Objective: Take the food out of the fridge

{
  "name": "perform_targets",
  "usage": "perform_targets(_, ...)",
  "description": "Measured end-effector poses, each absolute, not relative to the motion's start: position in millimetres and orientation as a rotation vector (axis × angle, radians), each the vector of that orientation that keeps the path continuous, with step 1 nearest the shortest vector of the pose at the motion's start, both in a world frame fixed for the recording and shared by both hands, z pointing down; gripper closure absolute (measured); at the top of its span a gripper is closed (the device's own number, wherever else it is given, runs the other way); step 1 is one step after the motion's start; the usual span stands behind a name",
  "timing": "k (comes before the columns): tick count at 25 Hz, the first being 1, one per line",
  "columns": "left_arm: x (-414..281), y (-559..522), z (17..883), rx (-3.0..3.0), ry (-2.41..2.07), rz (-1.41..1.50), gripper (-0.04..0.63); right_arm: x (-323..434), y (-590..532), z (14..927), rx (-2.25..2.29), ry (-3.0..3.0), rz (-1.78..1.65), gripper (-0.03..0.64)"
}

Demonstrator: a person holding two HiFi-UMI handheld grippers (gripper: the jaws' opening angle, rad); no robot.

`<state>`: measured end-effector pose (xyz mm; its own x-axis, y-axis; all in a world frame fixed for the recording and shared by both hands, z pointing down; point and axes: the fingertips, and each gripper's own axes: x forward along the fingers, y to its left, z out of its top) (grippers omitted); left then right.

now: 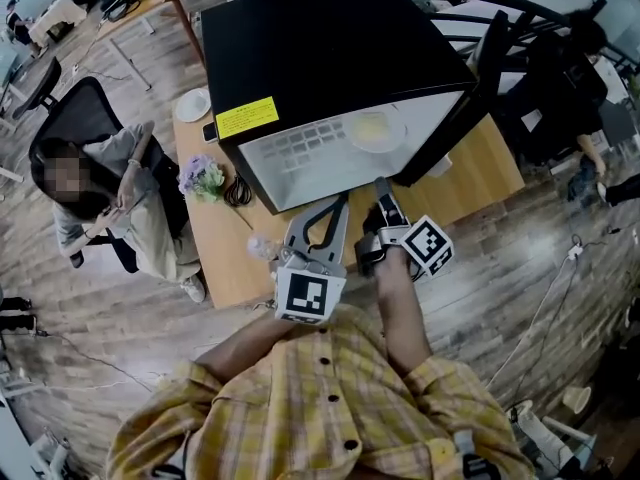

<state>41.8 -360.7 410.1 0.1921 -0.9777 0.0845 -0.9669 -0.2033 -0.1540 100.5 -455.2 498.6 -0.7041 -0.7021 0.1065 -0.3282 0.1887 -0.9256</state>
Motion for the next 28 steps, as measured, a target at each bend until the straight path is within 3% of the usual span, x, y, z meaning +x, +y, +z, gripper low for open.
perform_targets(18,29.5,-381.8,430.0,-2.323,2.058,-0.343,0.588,104.8,-528.7,550.2,-0.892,1.745,-1.787,0.455)
perform_targets(25,27.2,-378.5,434.9,-2.307,2.082,-0.378,0.588,88.6,-551.4,565.4,-0.888,1.677,-1.874,0.464)
perform_targets(28,21.6,-374.9,438.0,-2.291,2.1,-0.395,0.588,86.1,-560.7,569.7,-0.902,1.645,-1.889,0.514)
